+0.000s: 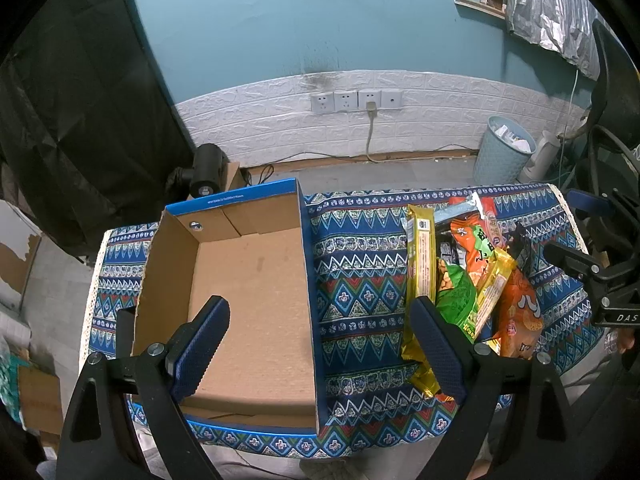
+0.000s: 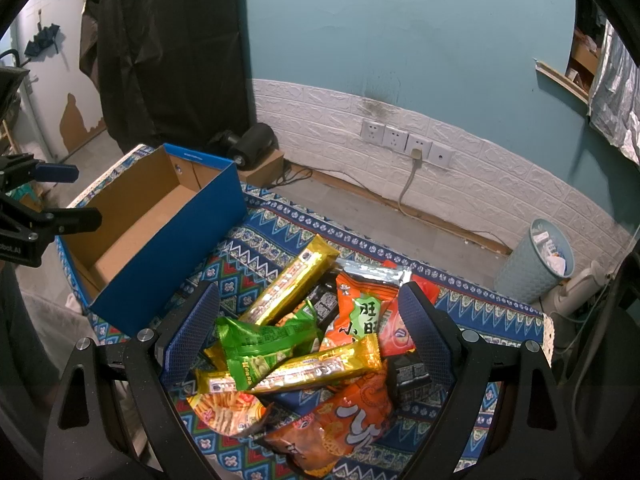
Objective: Organize snacks
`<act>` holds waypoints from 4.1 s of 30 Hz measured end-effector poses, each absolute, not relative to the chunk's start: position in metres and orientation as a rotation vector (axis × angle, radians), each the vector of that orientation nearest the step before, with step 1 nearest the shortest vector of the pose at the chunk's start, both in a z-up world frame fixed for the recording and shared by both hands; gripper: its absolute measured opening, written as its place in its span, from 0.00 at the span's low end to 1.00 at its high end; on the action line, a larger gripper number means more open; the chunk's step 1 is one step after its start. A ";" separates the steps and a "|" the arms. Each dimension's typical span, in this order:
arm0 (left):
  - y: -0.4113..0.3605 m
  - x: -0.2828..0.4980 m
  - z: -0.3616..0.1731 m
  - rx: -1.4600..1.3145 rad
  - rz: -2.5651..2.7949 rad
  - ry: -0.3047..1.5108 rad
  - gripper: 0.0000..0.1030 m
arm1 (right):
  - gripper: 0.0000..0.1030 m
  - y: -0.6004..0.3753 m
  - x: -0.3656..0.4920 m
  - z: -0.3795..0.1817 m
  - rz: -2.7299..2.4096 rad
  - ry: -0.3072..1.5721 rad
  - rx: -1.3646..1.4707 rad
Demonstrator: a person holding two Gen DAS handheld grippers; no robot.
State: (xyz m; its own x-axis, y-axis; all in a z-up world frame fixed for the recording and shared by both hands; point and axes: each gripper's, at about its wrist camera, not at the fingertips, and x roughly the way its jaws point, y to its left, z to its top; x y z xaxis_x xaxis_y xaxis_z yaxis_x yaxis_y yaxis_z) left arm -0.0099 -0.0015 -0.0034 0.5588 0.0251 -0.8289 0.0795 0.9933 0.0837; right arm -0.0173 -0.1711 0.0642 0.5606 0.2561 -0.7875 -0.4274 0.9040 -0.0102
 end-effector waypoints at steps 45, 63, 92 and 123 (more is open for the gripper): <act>-0.031 0.007 -0.055 0.157 -0.124 1.111 0.90 | 0.87 -0.206 -0.017 0.033 0.291 1.017 -0.182; -0.063 0.013 -0.107 0.234 -0.156 1.239 0.90 | 0.87 -0.239 -0.030 -0.058 0.121 1.339 -0.056; -0.099 0.073 -0.138 0.192 -0.161 1.297 0.90 | 0.47 -0.273 -0.021 -0.132 0.121 1.535 -0.025; -0.093 0.128 -0.212 -0.015 -0.218 1.391 0.68 | 0.48 -0.292 -0.007 -0.076 0.096 1.325 -0.021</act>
